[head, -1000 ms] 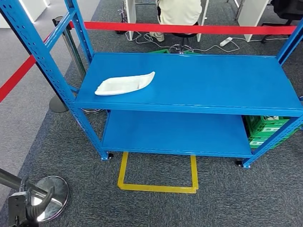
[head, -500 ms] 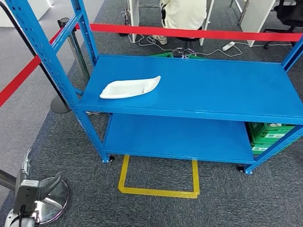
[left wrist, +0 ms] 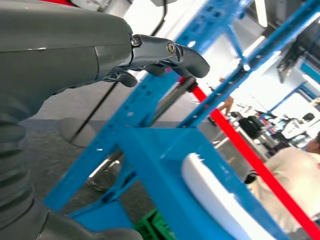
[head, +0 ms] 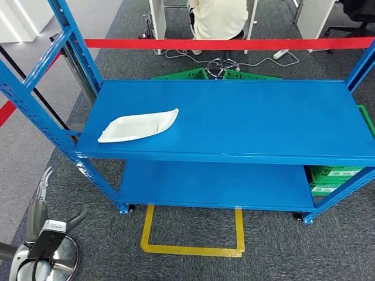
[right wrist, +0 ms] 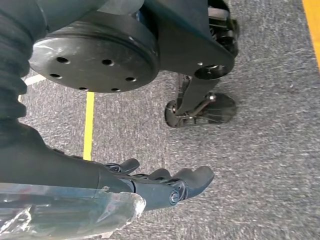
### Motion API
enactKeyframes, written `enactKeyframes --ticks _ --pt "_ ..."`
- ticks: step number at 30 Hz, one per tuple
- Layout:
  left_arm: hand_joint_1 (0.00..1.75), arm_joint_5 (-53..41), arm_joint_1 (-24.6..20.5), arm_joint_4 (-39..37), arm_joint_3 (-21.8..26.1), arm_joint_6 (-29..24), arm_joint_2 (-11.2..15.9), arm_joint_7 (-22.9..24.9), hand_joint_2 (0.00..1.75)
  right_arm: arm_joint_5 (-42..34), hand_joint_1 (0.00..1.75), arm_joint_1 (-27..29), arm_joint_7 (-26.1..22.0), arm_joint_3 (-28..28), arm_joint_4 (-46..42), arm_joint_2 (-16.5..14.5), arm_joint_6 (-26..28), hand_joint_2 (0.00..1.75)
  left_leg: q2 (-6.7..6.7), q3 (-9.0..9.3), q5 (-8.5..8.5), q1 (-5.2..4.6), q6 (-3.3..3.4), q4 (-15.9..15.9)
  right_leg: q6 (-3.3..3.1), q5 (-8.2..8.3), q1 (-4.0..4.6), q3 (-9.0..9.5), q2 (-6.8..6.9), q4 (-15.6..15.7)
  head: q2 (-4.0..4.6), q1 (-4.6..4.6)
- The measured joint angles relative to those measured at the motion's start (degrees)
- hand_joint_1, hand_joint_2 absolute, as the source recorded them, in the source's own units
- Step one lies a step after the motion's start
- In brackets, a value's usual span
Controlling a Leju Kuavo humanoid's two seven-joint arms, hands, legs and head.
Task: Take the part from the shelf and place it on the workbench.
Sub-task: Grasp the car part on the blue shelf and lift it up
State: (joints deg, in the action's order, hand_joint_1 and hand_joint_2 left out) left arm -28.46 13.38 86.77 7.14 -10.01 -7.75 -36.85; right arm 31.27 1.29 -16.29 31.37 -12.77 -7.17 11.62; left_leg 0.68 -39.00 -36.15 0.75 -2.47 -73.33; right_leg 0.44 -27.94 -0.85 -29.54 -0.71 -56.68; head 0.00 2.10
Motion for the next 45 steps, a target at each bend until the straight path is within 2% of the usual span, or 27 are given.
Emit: enactKeyframes --ticks 1,2,5,6,7,9,10,11,12,14,15,16,17,18,20,21,22,24,26,28,30,34,37,42,44,45 --pt "0.0 -0.17 0.08 0.16 -0.46 -0.07 0.3 0.01 1.75 0.14 0.0 0.04 0.04 0.02 0.07 0.0 -0.05 1.75 -0.01 -0.81 -0.63 -0.01 0.12 1.21 0.08 -0.69 -0.01 1.35 -0.07 0.38 0.0 0.02" --pt "0.0 -0.38 0.16 0.31 -0.96 -0.13 0.63 0.02 1.75 0.27 0.0 0.05 0.09 0.05 0.13 0.0 -0.12 1.75 -0.03 -1.12 0.39 -0.01 0.28 3.44 0.22 -1.5 -0.03 2.7 -0.12 0.66 0.0 0.05" --pt "0.0 -0.92 0.57 0.61 -2.49 -0.27 1.59 0.16 1.75 0.58 0.0 -0.03 0.26 0.1 0.27 0.01 -0.23 1.75 -0.63 -0.95 11.33 -0.08 0.83 13.15 0.96 -4.54 0.16 5.62 -0.24 0.98 0.0 0.46" --pt "0.0 -1.07 0.69 0.72 -2.93 -0.31 1.8 0.27 1.75 0.69 0.0 -0.1 0.34 0.11 0.32 0.03 -0.23 1.75 -0.8 -0.79 13.78 -0.09 1.05 15.18 1.21 -5.56 0.31 6.65 -0.23 1.17 0.0 0.62" --pt "0.0 -1.23 0.74 0.83 -3.31 -0.35 1.96 0.4 1.75 0.79 0.0 -0.23 0.4 0.12 0.36 0.04 -0.23 1.75 -0.82 -0.58 14.28 -0.1 1.31 16.19 1.52 -6.03 0.46 7.83 -0.18 1.25 0.0 0.74" --pt "0.0 -1.93 0.77 1.07 -4.28 -0.42 2.4 1.13 1.75 1.04 0.0 -0.5 0.52 0.13 0.36 0.07 -0.27 1.75 -0.56 0.97 14.26 -0.02 1.98 16.26 2.15 -6.27 0.46 9.55 0.1 1.07 -0.01 0.6" --pt "0.0 -2.53 0.8 1.13 -4.9 -0.45 2.74 1.83 1.75 1.17 0.0 -0.72 0.59 0.13 0.37 0.07 -0.32 1.75 -0.54 1.89 14.29 -0.03 2.38 16.24 2.44 -6.15 0.4 9.2 0.22 -0.53 -0.01 0.38" --pt "0.0 -3.27 0.82 1.18 -5.63 -0.49 3.22 2.76 1.75 1.31 0.0 -0.91 0.68 0.13 0.39 0.07 -0.39 1.75 -0.57 2.82 14.24 -0.07 2.76 16.21 2.6 -6.51 0.34 7.77 0.3 -3.33 0.0 0.13" --pt "0.0 -4.08 0.84 1.2 -6.37 -0.54 3.7 3.8 1.75 1.46 0.0 -1.07 0.79 0.13 0.41 0.07 -0.48 1.75 -0.6 3.53 13.82 -0.16 3.08 16.21 2.72 -7.29 0.33 5.4 0.36 -7.08 -0.01 -0.07" --pt "0.0 -5.92 0.73 1.2 -8.1 -0.71 4.8 5.84 1.75 1.82 0.0 -1.18 1.0 0.14 0.44 0.07 -0.7 1.75 -0.5 4.86 12.55 -0.38 3.47 16.19 2.74 -10.78 0.47 -0.34 0.38 -13.53 -0.01 -0.28" --pt "0.0 -6.79 0.7 1.19 -9.0 -0.82 5.34 6.72 1.75 1.99 0.0 -1.14 1.09 0.15 0.45 0.07 -0.81 1.75 -0.37 5.72 11.74 -0.48 3.57 16.19 2.62 -12.74 0.6 -2.59 0.38 -14.65 -0.02 -0.33" --pt "0.0 -7.54 0.7 1.17 -9.88 -0.92 5.83 7.44 1.75 2.16 0.0 -1.05 1.15 0.16 0.46 0.07 -0.93 1.75 -0.22 6.72 10.9 -0.6 3.64 16.19 2.37 -13.78 0.75 -4.18 0.38 -14.22 -0.01 -0.4" --pt "0.0 -8.13 0.68 1.16 -10.7 -0.98 6.28 8.01 1.75 2.27 0.0 -0.95 1.2 0.16 0.48 0.07 -1.02 1.75 -0.11 7.81 10.01 -0.71 3.67 16.2 2.04 -13.15 0.92 -5.17 0.37 -12.42 -0.01 -0.45" --pt "0.0 -8.48 0.65 1.14 -11.38 -1.01 6.64 8.36 1.75 2.33 0.0 -0.85 1.23 0.18 0.52 0.07 -1.06 1.75 -0.05 8.93 9.12 -0.81 3.67 16.21 1.6 -10.32 1.12 -5.8 0.37 -9.68 -0.01 -0.47" --pt "0.0 -8.81 0.56 0.97 -12.44 -1.03 7.24 8.69 1.75 2.39 0.0 -0.51 1.28 0.24 0.68 0.08 -1.13 1.75 0.03 10.6 7.53 -1.06 3.43 16.08 0.77 -1.39 1.54 -6.35 0.33 -4.9 0.01 -0.43" --pt "0.0 -8.9 0.51 0.88 -12.83 -1.06 7.53 8.84 1.75 2.42 0.0 -0.41 1.36 0.28 0.76 0.08 -1.16 1.75 0.08 11.0 7.01 -1.11 3.2 16.04 0.49 1.93 1.73 -6.35 0.29 -3.67 0.01 -0.36" --pt "0.0 -9.05 0.41 0.8 -13.2 -1.1 7.81 8.99 1.75 2.48 0.0 -0.36 1.41 0.32 0.81 0.09 -1.19 1.75 0.13 11.15 6.79 -1.14 2.92 16.01 0.31 3.61 1.86 -6.19 0.25 -3.17 0.01 -0.32" --pt "0.0 -9.32 0.19 0.74 -13.98 -1.16 8.22 9.34 1.75 2.68 0.0 -0.49 1.49 0.34 0.81 0.1 -1.22 1.75 0.13 11.15 6.95 -1.07 2.67 16.25 0.53 3.82 1.89 -5.62 0.1 -2.72 0.0 -0.24" --pt "0.0 -9.47 -0.19 0.71 -14.85 -1.19 8.58 9.73 1.75 2.97 0.0 -0.72 1.49 0.35 0.81 0.13 -1.22 1.75 0.1 11.25 7.32 -1.1 2.82 16.59 1.04 4.0 1.7 -5.36 -0.18 -2.31 0.0 -0.2" --pt "0.0 -9.76 -0.71 0.62 -15.81 -1.11 9.07 10.43 0.87 3.28 0.0 -1.04 1.57 0.35 0.82 0.13 -1.23 1.75 0.09 11.36 7.52 -1.13 2.91 16.79 1.2 3.79 1.57 -5.35 -0.42 -2.07 0.0 -0.18" --pt "0.0 -10.38 -1.29 0.45 -17.02 -0.88 9.71 11.27 0.0 3.65 0.0 -1.19 1.72 0.36 0.83 0.13 -1.29 1.75 0.09 11.38 7.56 -1.14 2.93 16.86 0.94 3.46 1.56 -5.37 -0.54 -1.97 0.0 -0.18" --pt "0.0 -11.76 -2.59 -0.01 -20.32 0.74 11.43 13.38 1.75 4.52 0.0 -1.27 1.92 0.34 0.84 0.13 -1.58 1.75 0.06 11.88 6.89 -1.06 2.77 17.99 0.34 3.19 1.8 -5.42 -0.57 -1.98 0.0 -0.2" --pt "0.0 -12.24 -3.27 -0.73 -22.4 2.03 12.85 14.78 1.75 5.14 0.0 -1.32 2.04 0.34 0.84 0.16 -1.89 1.75 0.06 12.4 6.39 -0.94 2.13 18.81 0.09 3.22 1.9 -5.3 -0.52 -2.0 0.0 -0.24" --pt "0.03 -12.98 -4.53 -2.52 -25.75 3.91 15.01 17.29 1.75 6.1 0.0 -1.63 2.21 0.34 0.84 0.2 -2.18 1.75 0.06 12.77 6.49 -1.1 2.12 18.81 0.04 3.4 1.74 -4.83 -0.5 -1.95 0.0 -0.25" --pt "0.29 -13.02 -4.9 -3.15 -26.67 4.21 15.6 17.91 1.75 6.25 0.0 -1.73 2.26 0.34 0.84 0.2 -2.2 1.75 0.05 12.91 6.52 -1.19 2.15 18.8 0.1 3.45 1.65 -4.68 -0.5 -1.91 0.0 -0.24" --pt "0.58 -13.04 -5.04 -3.41 -27.03 4.25 15.86 18.07 1.75 6.27 0.0 -1.75 2.3 0.34 0.84 0.21 -2.2 1.75 0.05 12.97 6.54 -1.23 2.18 18.8 0.13 3.47 1.61 -4.62 -0.5 -1.89 0.0 -0.24"
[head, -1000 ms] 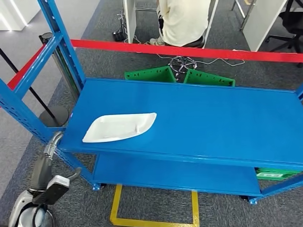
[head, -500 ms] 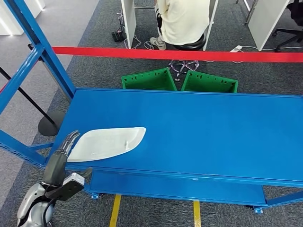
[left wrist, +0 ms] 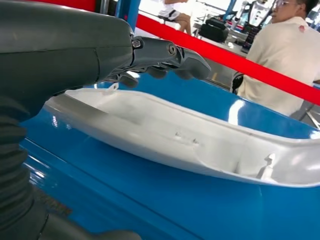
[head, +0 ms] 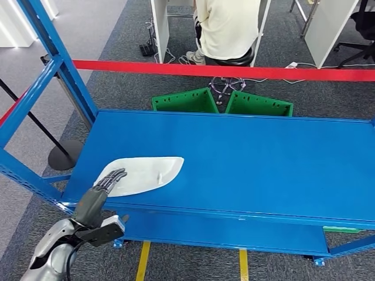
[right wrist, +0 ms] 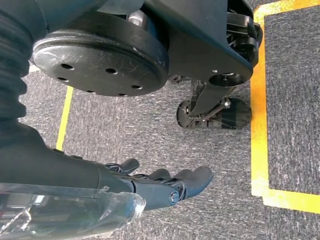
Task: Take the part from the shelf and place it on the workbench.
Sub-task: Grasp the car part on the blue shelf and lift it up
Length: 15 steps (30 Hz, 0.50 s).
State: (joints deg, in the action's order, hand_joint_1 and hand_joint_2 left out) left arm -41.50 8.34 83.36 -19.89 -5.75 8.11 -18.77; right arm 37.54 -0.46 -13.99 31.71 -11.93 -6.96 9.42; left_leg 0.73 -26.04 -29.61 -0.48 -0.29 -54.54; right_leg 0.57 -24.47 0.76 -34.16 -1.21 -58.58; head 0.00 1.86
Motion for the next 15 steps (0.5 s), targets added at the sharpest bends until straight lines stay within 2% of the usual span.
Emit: enactKeyframes --ticks 1,3,4,7,10,15 --pt "0.96 -0.02 -0.11 -0.21 -0.29 0.01 0.2 0.17 1.75 0.01 0.0 -0.03 0.02 0.0 0.0 0.01 0.0 1.75 0.0 0.04 0.01 -0.03 0.02 0.0 0.01 0.01 -0.03 0.05 0.0 0.02 0.0 0.0" --pt "1.53 -0.19 -0.31 -0.62 -0.79 -0.02 0.5 0.85 1.75 0.04 0.0 -0.11 0.05 0.0 0.0 0.01 0.01 1.75 0.0 0.08 0.03 -0.08 0.06 -0.01 0.06 0.04 -0.09 0.1 0.0 0.05 0.0 0.0" --pt "1.61 -0.37 -0.38 -0.81 -0.97 -0.14 0.56 1.37 1.75 0.05 0.0 -0.15 0.07 0.0 0.0 0.01 0.01 1.75 0.0 0.08 0.03 -0.11 0.07 -0.01 0.07 0.05 -0.11 0.1 0.0 0.06 0.0 0.0" --pt "1.53 -1.6 -0.55 -1.28 -1.28 -1.35 0.59 3.46 1.75 0.07 0.0 -0.2 0.19 0.0 0.0 0.01 0.03 1.75 0.0 0.08 0.03 -0.16 0.08 -0.01 0.09 0.06 -0.16 0.11 0.0 0.08 0.0 0.0" --pt "1.71 -3.83 -0.69 -1.54 -1.46 -3.86 0.38 5.84 1.75 0.04 0.0 -0.2 0.22 0.03 0.0 0.01 0.06 1.75 0.0 0.08 0.03 -0.19 0.1 -0.02 0.1 0.06 -0.19 0.11 0.0 0.09 0.0 0.0" --pt "1.75 -7.88 -0.71 -1.55 -0.87 -8.17 -1.23 7.91 1.75 0.05 0.0 -0.17 0.16 0.56 0.0 0.01 0.16 1.75 0.0 0.08 0.02 -0.24 0.11 -0.02 0.1 0.06 -0.24 0.12 0.0 0.1 0.0 0.0"
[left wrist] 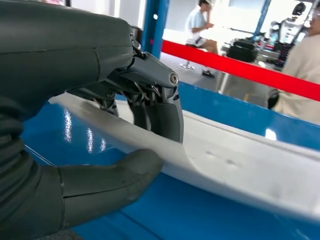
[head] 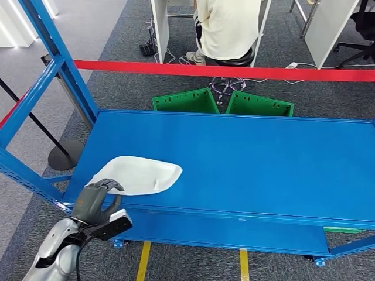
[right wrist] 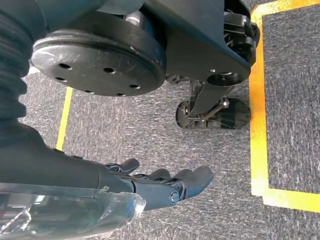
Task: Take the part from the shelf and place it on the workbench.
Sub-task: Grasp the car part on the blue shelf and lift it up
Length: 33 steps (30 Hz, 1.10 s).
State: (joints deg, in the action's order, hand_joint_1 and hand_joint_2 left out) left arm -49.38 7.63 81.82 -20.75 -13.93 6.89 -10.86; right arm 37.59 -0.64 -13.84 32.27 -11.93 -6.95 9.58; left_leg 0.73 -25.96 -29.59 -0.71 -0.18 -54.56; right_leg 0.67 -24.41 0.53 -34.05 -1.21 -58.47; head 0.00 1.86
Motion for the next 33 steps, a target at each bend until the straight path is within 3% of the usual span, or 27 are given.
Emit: enactKeyframes --ticks 7,15,33 --pt "1.72 -1.02 0.08 0.12 1.01 -2.25 -1.71 -0.45 1.75 0.1 0.0 0.05 -0.21 0.54 0.0 0.0 0.25 1.75 0.0 0.0 0.01 -0.01 0.02 0.0 0.01 0.01 -0.02 0.01 0.0 0.01 0.0 0.0" --pt "1.61 -1.18 1.84 3.25 3.13 -8.84 -3.77 -5.64 1.75 0.29 0.0 0.07 -1.09 1.9 0.0 -1.16 3.57 1.75 0.0 0.0 0.01 -0.01 0.03 0.0 0.02 0.01 -0.01 0.0 0.01 0.01 0.0 0.01" --pt "1.64 -1.0 2.66 5.37 4.03 -9.37 -4.81 -6.28 1.75 0.44 0.0 0.05 -1.25 2.95 0.0 -1.6 3.6 1.75 0.01 0.01 0.03 -0.03 0.06 0.0 0.05 0.03 -0.03 0.03 0.02 0.01 0.0 0.0"
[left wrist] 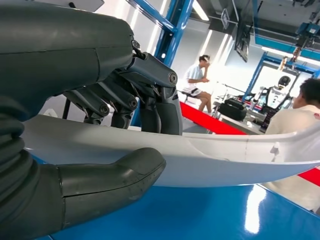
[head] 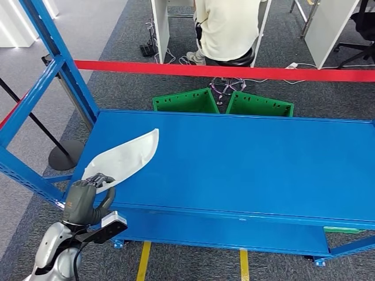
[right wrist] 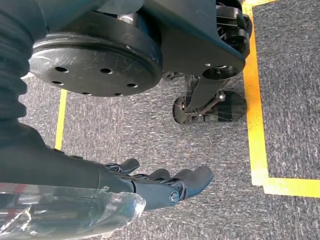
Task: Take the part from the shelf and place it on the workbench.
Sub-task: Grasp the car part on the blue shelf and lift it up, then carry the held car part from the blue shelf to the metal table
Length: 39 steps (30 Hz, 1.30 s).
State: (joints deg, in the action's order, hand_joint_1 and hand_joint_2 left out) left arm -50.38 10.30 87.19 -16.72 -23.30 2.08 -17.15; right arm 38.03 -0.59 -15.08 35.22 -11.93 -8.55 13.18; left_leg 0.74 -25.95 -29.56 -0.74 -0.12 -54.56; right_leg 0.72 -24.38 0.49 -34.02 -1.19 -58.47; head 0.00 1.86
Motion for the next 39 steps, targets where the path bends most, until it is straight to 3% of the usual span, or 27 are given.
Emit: enactKeyframes --ticks 4,13,19,30,35,37,39 --pt "1.75 0.11 0.03 0.02 0.17 -0.31 -0.13 -0.46 1.75 0.12 0.0 0.0 0.0 0.14 0.0 0.0 0.0 1.75 0.0 0.0 0.0 0.0 0.0 0.0 0.0 0.0 0.0 0.0 0.0 0.0 0.0 0.0" --pt "1.75 0.83 0.29 0.65 0.17 -1.99 -0.51 -2.33 1.75 0.56 0.0 0.0 -0.01 0.4 0.0 -0.01 0.01 1.75 0.0 0.0 0.0 0.0 0.0 0.0 0.0 0.0 0.0 0.0 0.0 0.0 0.0 0.0" --pt "1.75 4.6 1.02 2.01 0.06 -2.74 -1.24 -6.16 1.75 0.72 0.0 -0.02 -0.36 0.58 0.0 -0.18 0.16 1.75 0.0 0.0 0.0 -0.01 0.0 0.0 0.0 0.0 -0.01 0.0 0.0 0.0 0.0 -0.01" --pt "1.75 5.24 1.87 3.57 -0.68 -2.94 -1.7 -6.98 1.75 0.42 0.0 -0.02 -1.57 1.57 0.0 -0.42 -0.34 1.75 0.0 -0.05 -0.1 -0.12 0.18 -0.23 0.22 0.12 -0.13 0.02 -0.01 0.11 0.0 0.01" --pt "1.75 5.33 2.54 4.81 -1.25 -3.55 -1.69 -7.54 1.75 0.19 0.0 -0.01 -4.11 2.0 0.0 -0.46 -0.96 1.75 -0.01 -0.21 -0.06 -0.35 0.77 -0.55 0.72 0.39 -0.39 0.04 -0.03 0.21 0.0 0.02" --pt "1.75 5.25 2.86 5.45 -1.5 -3.8 -1.68 -7.59 1.75 -0.05 0.0 -0.01 -4.92 2.36 -0.01 -0.49 -0.97 1.75 -0.08 -0.19 0.57 -0.25 1.31 -0.19 1.3 0.68 -0.45 -0.01 -0.05 0.47 0.0 0.04" --pt "1.75 5.01 3.07 6.0 -1.85 -4.08 -1.69 -7.59 1.75 -0.25 0.0 -0.01 -5.44 2.78 -0.02 -0.53 -0.9 1.75 -0.26 -0.14 1.46 0.19 1.86 0.58 1.91 -0.55 -0.3 -0.85 0.19 -0.88 0.0 -0.19"
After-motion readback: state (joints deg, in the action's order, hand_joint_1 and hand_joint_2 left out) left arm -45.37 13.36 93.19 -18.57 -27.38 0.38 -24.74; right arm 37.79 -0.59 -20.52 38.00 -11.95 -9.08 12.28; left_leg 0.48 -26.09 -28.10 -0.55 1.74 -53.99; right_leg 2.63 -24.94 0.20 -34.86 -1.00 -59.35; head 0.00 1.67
